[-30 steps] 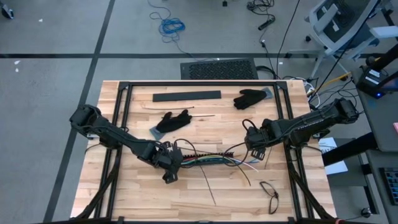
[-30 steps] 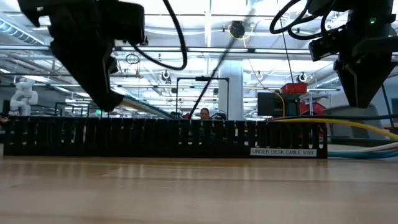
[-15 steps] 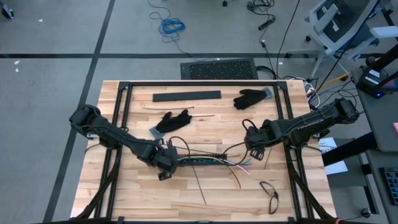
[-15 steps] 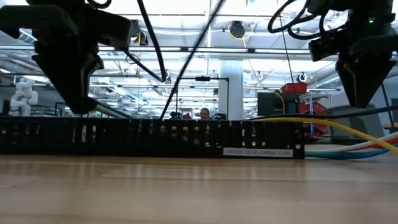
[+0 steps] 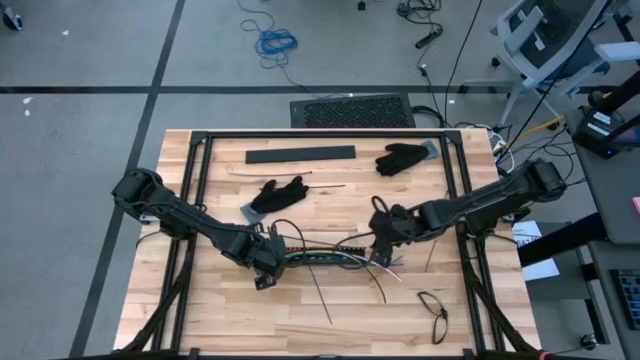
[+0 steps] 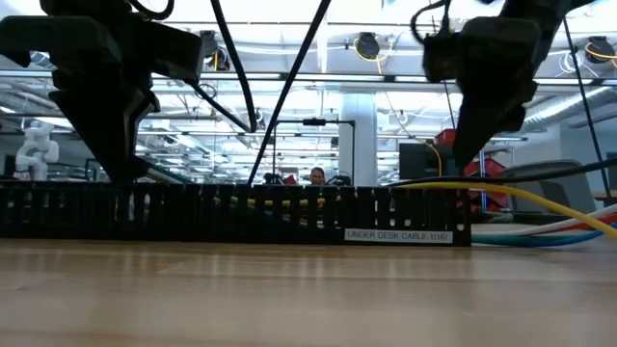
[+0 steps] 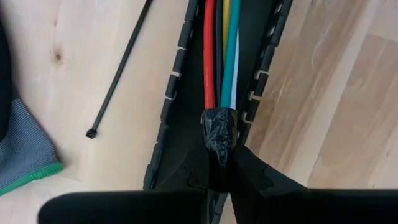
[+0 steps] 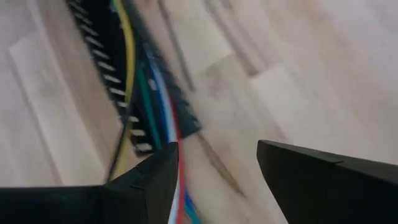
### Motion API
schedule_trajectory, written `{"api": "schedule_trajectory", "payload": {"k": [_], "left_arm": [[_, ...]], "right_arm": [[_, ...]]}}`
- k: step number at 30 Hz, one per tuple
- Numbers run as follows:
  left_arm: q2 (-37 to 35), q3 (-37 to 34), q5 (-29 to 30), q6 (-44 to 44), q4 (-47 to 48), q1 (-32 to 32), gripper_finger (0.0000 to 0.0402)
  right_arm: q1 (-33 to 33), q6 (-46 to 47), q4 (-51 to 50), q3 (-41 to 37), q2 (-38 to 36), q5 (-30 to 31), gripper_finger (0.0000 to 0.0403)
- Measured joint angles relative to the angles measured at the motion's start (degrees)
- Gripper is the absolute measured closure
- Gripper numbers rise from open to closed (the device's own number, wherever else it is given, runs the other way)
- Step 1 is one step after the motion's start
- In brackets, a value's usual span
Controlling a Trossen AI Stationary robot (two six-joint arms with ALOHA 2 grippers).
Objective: Ziptie cables
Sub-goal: Put the zip tied cabled wires into the cable duct
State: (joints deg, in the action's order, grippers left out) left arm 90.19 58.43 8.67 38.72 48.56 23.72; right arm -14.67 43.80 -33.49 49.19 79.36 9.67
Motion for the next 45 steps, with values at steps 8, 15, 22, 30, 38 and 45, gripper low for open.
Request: {"api": "schedule_trajectory", "payload": {"k": [8, 15, 22, 30, 38, 45], "left_arm": [[0.0, 0.0, -0.9, 0.0, -0.1, 0.0, 0.037], [0.0, 0.0, -1.0, 0.0, -0.1, 0.0, 0.037], [0.1, 0.0, -1.0, 0.0, -0.1, 0.0, 0.037], [0.1, 0.0, -1.0, -0.1, -0.1, 0.0, 0.037], [0.1, 0.0, -1.0, 0.0, -0.1, 0.0, 0.037], [0.1, 0.0, -1.0, 0.0, -0.1, 0.0, 0.037]], "right_arm": [[0.1, -2.7, 7.4, 0.0, 7.2, -2.2, 0.0188], [0.2, -4.9, 8.3, 0.0, 7.7, 1.4, 0.0188], [0.5, -7.6, 11.0, 0.0, 9.6, 0.6, 0.0188], [0.4, -7.7, 12.7, 0.0, 12.9, -1.0, 0.0188], [0.8, -6.2, 15.3, 0.0, 16.4, -1.0, 0.0224], [0.7, -6.1, 15.2, 0.0, 16.5, -1.2, 0.0356]]}}
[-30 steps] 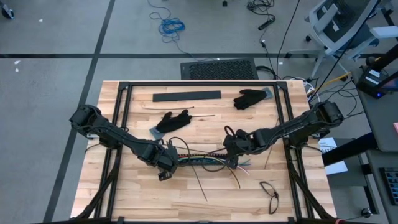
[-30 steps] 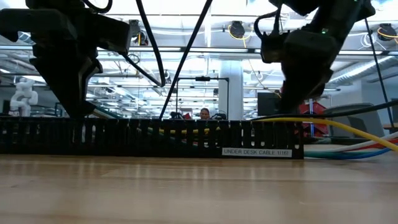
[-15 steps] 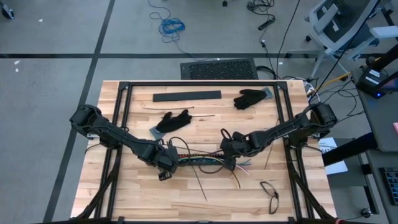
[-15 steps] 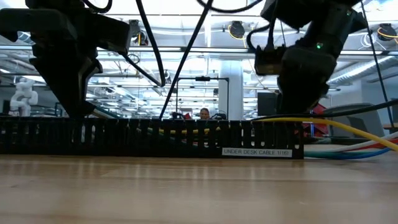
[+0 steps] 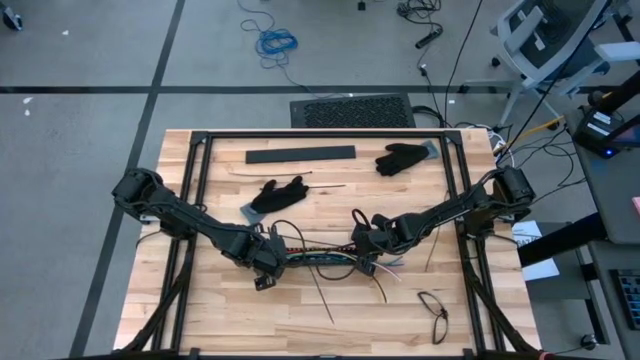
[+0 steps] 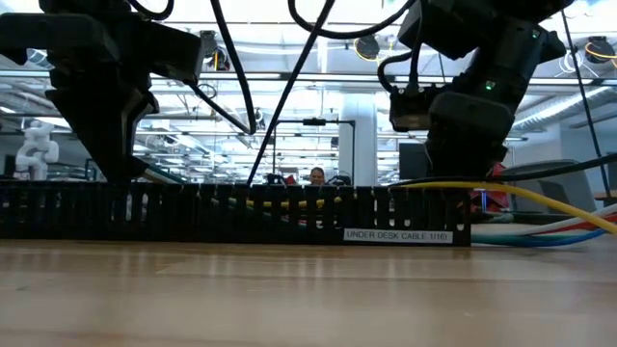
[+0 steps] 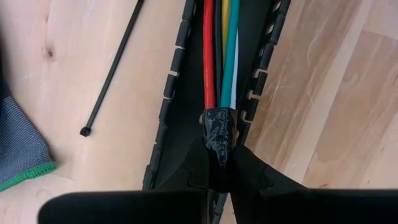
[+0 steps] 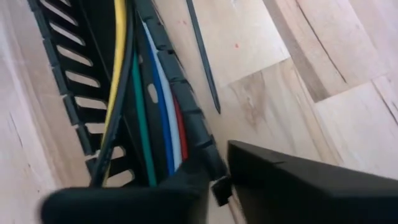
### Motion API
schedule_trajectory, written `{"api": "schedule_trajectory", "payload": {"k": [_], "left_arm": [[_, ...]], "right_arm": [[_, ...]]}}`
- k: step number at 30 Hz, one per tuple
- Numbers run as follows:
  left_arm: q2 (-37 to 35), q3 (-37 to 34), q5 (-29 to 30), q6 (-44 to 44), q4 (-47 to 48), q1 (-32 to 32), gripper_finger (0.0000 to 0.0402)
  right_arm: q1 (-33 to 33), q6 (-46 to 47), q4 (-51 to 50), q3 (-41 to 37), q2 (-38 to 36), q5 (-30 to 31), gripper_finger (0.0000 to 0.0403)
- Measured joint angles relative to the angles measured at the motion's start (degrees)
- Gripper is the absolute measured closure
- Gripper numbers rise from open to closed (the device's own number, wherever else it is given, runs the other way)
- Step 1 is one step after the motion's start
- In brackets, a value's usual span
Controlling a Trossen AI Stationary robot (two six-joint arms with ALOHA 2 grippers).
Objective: Ziptie cables
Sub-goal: Put the zip tied cabled wires into the cable duct
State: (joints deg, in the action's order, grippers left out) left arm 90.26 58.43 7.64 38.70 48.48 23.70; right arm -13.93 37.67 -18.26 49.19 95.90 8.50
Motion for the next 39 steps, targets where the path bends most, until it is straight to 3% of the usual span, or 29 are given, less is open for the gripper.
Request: {"api": "schedule_trajectory", "payload": {"k": [3, 21, 39], "left_arm": [[0.0, 0.0, 0.0, 0.0, 0.1, 0.0, 0.037], [0.0, 0.0, -0.1, -0.6, 4.1, 0.0, 0.037], [0.0, 0.0, -1.0, -8.0, 9.8, 0.0, 0.037]], "right_arm": [[0.0, -0.2, -0.4, 0.0, 0.0, -0.1, 0.0393], [-0.3, -7.5, -4.2, 0.2, -0.2, -4.0, 0.0401], [-4.2, -11.2, -4.4, 0.1, -0.1, -5.8, 0.0403]]}}
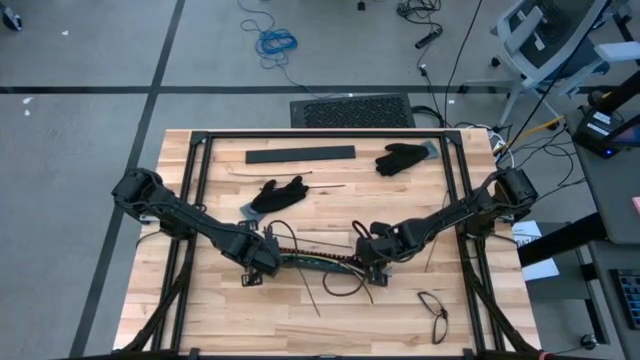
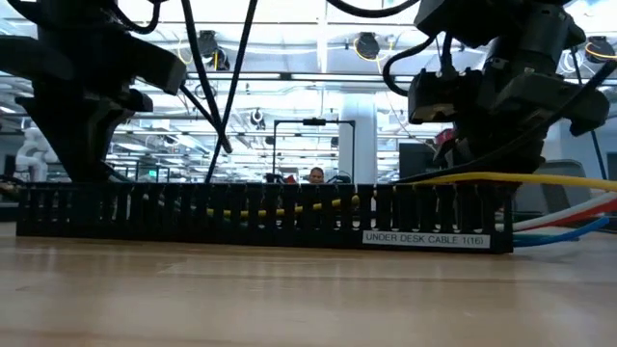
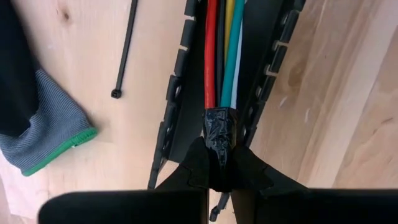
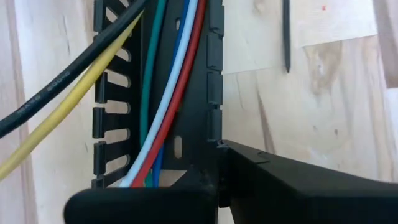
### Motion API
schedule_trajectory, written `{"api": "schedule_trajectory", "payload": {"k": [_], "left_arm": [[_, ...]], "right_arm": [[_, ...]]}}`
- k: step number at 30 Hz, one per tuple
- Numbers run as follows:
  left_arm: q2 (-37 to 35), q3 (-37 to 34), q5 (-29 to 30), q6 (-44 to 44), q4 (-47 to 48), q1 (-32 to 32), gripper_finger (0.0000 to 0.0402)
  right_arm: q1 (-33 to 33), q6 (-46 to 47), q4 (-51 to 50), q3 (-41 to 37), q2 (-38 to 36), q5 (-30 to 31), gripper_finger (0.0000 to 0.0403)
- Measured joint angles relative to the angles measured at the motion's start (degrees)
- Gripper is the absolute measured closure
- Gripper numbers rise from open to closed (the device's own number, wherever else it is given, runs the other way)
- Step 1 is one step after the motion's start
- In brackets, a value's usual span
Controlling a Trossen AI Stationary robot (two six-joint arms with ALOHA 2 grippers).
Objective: Ziptie cables
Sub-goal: Put the zip tied cabled wires into the cable duct
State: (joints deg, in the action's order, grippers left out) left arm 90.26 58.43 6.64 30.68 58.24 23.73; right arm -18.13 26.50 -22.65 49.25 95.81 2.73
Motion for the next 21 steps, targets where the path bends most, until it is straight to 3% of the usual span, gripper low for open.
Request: {"api": "schedule_trajectory", "payload": {"k": [21], "left_arm": [[0.0, 0.0, -4.5, -2.7, 2.1, 0.0, 0.037]], "right_arm": [[-1.5, -1.5, 0.1, 0.0, 0.1, -1.5, 0.0403]]}}
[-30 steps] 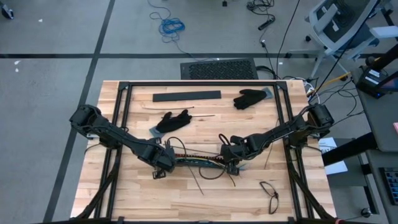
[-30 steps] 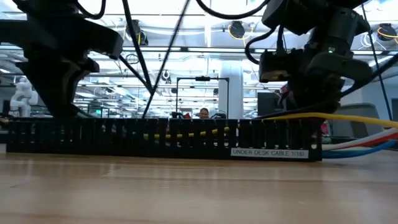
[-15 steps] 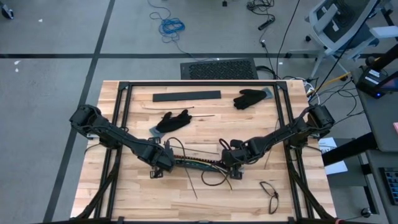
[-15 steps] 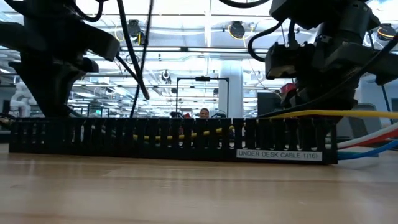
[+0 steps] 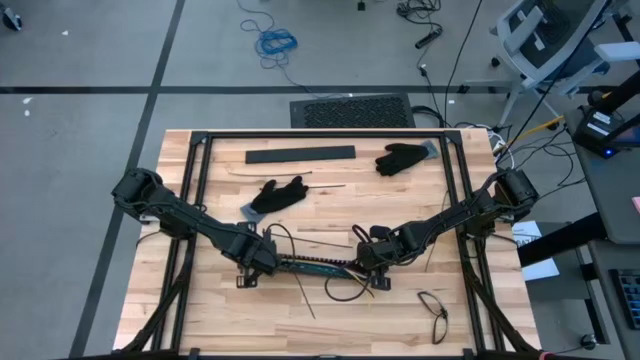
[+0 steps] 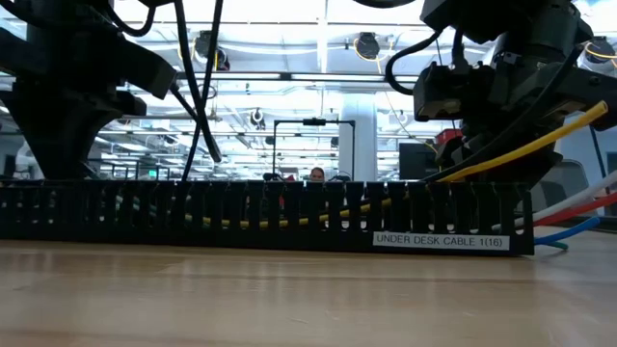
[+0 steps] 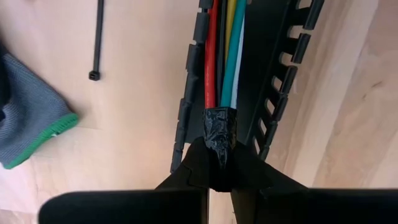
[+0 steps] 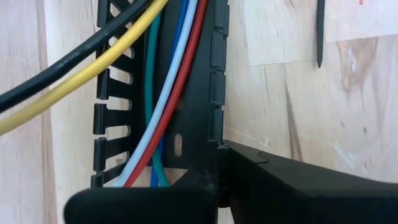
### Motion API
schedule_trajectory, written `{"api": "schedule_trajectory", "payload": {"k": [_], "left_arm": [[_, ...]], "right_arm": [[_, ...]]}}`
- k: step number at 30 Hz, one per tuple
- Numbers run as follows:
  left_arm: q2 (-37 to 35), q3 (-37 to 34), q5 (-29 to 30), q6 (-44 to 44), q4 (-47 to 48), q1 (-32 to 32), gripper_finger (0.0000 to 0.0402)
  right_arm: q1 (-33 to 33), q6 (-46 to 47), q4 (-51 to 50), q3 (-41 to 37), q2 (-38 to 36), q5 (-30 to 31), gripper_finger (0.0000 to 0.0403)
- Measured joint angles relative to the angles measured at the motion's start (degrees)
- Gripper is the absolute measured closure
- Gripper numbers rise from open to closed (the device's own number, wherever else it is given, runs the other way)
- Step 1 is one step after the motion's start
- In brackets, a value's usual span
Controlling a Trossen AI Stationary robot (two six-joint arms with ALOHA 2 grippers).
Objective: Ziptie cables
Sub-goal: Put the zip tied cabled wires into the cable duct
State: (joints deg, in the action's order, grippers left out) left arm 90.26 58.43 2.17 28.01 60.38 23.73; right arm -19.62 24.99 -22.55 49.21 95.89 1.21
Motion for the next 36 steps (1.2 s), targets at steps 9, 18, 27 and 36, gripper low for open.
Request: {"api": "schedule_trajectory", "payload": {"k": [9, 18, 27, 36], "left_arm": [[0.0, 0.0, -0.2, 0.0, 0.0, 0.0, 0.0304], [0.0, 0.0, -0.1, -0.6, -3.0, 0.0, 0.0294], [0.0, 0.0, -1.9, -2.0, -4.4, 0.0, 0.028], [0.0, 1.8, -2.0, -3.9, -3.6, 0.0, 0.0202]], "right_arm": [[0.0, -0.4, 0.1, 0.0, 0.0, 0.0, 0.0403], [0.0, -0.5, 1.0, 0.0, 0.0, 0.0, 0.04], [0.0, -0.8, 1.0, 0.0, 0.0, 0.0, 0.0398], [0.0, -1.9, 1.1, 0.0, 0.0, 0.0, 0.0397]]}}
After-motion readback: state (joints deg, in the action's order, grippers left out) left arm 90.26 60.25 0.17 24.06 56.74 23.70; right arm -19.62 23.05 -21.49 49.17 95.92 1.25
